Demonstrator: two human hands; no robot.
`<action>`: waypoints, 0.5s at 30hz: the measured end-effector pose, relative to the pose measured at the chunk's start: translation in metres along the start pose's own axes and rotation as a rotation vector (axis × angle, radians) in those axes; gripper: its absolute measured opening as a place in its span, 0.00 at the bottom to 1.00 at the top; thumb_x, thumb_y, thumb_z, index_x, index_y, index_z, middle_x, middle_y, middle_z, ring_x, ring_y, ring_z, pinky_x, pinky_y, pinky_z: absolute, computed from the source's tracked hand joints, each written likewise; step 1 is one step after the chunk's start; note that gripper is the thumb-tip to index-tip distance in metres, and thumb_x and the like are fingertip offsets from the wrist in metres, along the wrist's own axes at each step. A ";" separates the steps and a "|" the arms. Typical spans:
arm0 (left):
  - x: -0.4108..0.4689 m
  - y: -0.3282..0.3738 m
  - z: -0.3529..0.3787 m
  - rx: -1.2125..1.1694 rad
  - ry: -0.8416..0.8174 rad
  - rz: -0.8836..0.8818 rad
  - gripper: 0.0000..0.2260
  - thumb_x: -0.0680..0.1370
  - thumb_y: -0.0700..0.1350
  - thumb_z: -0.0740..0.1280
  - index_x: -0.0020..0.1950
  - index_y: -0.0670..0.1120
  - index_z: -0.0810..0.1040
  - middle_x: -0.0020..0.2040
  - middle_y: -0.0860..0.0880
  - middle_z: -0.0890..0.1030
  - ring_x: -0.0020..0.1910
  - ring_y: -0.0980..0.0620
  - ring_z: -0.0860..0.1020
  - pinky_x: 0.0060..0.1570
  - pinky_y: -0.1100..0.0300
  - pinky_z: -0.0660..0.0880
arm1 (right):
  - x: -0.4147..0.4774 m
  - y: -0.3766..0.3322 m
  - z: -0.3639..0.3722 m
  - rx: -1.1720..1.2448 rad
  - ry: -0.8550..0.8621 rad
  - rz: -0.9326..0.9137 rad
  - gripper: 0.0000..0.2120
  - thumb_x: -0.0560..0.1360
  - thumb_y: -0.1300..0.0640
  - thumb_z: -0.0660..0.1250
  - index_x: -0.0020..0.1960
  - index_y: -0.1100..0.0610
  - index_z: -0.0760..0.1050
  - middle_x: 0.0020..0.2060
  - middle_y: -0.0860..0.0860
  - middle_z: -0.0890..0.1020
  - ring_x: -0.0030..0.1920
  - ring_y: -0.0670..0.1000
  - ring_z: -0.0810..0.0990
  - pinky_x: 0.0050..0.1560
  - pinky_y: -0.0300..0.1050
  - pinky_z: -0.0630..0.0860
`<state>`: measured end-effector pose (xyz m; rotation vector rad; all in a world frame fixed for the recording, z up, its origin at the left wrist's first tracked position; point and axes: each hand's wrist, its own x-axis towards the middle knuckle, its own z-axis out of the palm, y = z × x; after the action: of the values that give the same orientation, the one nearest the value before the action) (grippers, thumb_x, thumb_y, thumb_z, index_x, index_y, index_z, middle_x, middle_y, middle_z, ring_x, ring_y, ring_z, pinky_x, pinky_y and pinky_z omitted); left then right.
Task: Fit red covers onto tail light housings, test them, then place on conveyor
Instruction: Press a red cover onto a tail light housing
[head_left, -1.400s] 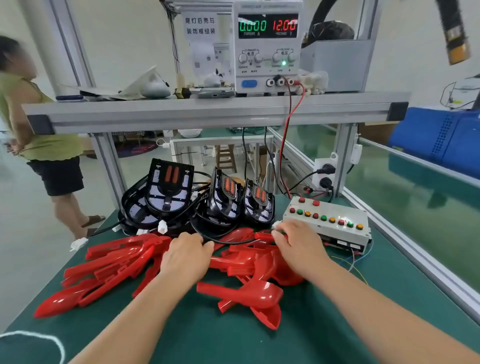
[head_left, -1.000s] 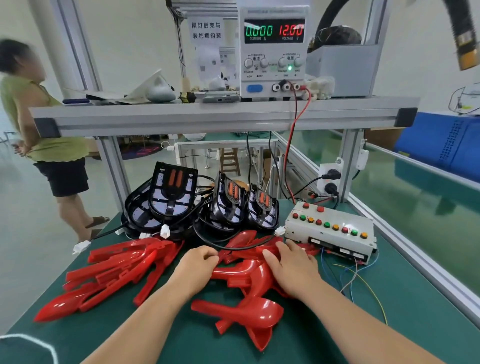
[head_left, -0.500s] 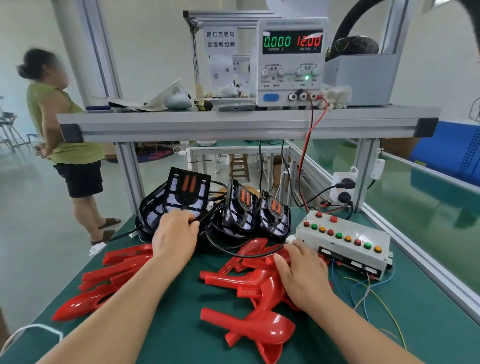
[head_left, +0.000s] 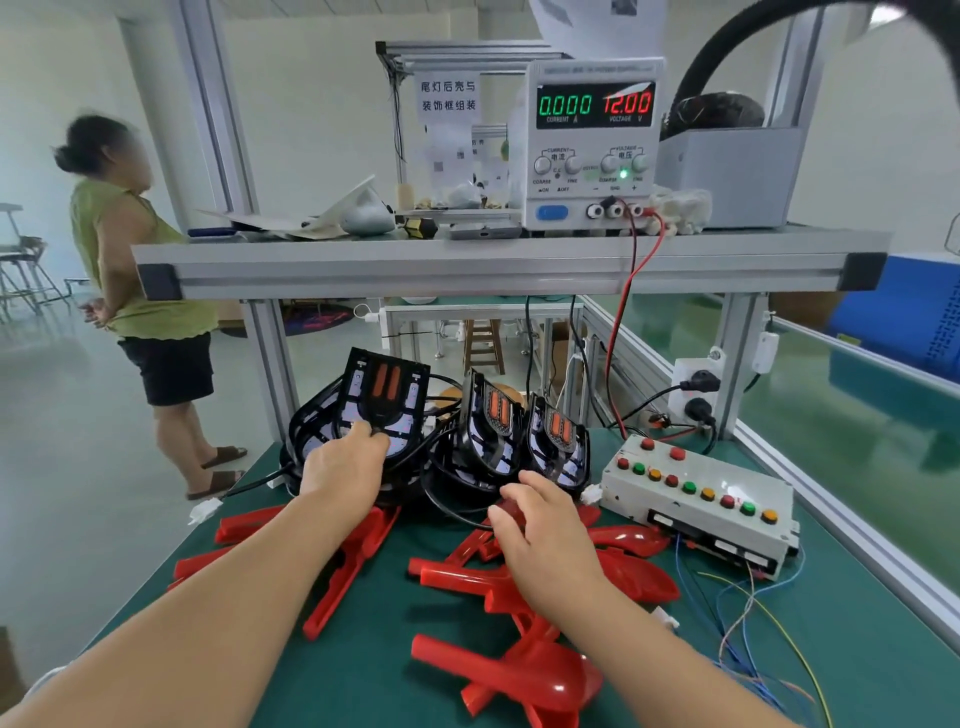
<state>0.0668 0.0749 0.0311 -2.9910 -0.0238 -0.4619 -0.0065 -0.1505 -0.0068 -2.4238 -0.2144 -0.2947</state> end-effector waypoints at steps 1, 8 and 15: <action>0.000 -0.001 0.001 0.016 0.004 0.017 0.11 0.77 0.34 0.62 0.57 0.46 0.73 0.56 0.47 0.71 0.47 0.43 0.77 0.37 0.53 0.68 | -0.001 -0.001 0.001 0.018 -0.006 -0.001 0.22 0.82 0.45 0.57 0.74 0.52 0.69 0.77 0.48 0.63 0.77 0.47 0.56 0.76 0.46 0.55; 0.005 -0.004 0.004 0.144 0.012 0.065 0.15 0.75 0.33 0.65 0.59 0.46 0.73 0.57 0.48 0.72 0.54 0.47 0.76 0.37 0.55 0.69 | -0.006 -0.006 0.001 0.022 -0.061 0.010 0.21 0.82 0.46 0.58 0.74 0.51 0.68 0.77 0.47 0.62 0.77 0.46 0.56 0.74 0.41 0.54; 0.008 -0.002 -0.004 0.138 0.030 0.082 0.12 0.78 0.36 0.65 0.60 0.44 0.71 0.57 0.48 0.71 0.50 0.49 0.78 0.35 0.56 0.69 | -0.006 -0.018 -0.003 0.056 -0.086 -0.009 0.21 0.81 0.51 0.61 0.73 0.51 0.68 0.76 0.46 0.62 0.76 0.46 0.57 0.73 0.40 0.56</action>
<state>0.0734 0.0767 0.0376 -2.8372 0.0667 -0.4757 -0.0172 -0.1395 0.0042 -2.3826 -0.2687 -0.1867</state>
